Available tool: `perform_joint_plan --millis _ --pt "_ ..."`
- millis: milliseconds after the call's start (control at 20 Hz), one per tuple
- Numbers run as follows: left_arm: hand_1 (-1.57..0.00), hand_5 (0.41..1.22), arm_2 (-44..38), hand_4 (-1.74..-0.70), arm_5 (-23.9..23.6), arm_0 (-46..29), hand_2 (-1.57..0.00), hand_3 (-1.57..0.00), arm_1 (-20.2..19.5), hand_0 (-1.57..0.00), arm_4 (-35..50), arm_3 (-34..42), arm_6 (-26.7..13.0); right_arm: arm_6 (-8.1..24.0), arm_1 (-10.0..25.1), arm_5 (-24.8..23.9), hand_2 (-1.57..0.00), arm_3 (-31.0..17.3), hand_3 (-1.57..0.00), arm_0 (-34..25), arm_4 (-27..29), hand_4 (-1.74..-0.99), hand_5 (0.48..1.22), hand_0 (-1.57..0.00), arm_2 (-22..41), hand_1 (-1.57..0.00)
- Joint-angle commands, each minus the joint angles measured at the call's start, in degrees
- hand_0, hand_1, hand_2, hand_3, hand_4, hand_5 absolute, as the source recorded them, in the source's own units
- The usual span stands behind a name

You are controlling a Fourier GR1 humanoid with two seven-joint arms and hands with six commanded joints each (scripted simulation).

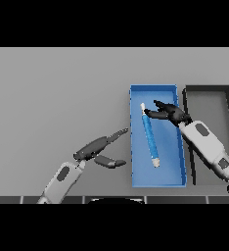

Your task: Pick up the blue pipe and place it into the blue bin.

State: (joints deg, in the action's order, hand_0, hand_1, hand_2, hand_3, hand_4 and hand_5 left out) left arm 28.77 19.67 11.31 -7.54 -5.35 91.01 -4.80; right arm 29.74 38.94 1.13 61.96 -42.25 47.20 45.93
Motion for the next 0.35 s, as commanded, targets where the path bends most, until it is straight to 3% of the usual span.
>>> perform_joint_plan --millis 0,300 --pt "0.00 0.465 0.10 -0.92 0.07 0.01 0.00 0.00 0.21 0.00 0.19 0.19 -0.08 0.51 0.05 -0.49 -0.01 0.24 -0.01 0.05 0.01 -1.127 0.680 -0.01 0.06 -0.01" --pt "0.00 0.468 0.29 -0.92 -0.30 -0.38 0.00 0.00 0.55 0.00 0.13 0.58 -0.38 -0.66 -0.61 0.92 -0.01 -0.63 -0.01 0.00 0.17 -1.129 0.677 -0.01 0.02 -0.01"
